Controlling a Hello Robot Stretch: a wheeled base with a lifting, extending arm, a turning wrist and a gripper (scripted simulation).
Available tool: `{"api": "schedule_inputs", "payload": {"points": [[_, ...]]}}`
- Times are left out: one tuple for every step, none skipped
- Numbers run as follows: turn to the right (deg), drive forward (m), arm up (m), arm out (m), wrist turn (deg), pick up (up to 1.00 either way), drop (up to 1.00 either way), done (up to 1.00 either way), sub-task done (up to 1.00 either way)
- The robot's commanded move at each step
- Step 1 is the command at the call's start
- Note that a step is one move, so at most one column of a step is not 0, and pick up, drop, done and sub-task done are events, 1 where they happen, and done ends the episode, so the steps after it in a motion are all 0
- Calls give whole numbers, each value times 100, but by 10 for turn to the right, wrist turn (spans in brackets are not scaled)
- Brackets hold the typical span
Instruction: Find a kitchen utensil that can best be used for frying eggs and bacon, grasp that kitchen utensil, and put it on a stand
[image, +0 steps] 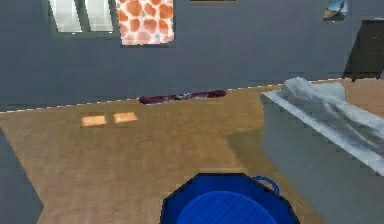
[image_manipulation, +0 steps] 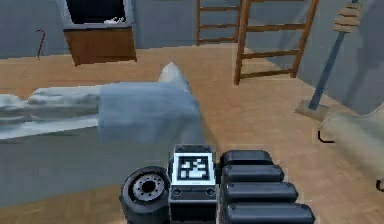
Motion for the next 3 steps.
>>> {"api": "schedule_inputs", "payload": {"points": [[0, 100, 0, 0, 0, 0, 0, 0, 0], [0, 95, 0, 0, 0, 0, 0, 0, 0], [300, 0, 0, 0, 0, 0, 0, 0, 0]]}}
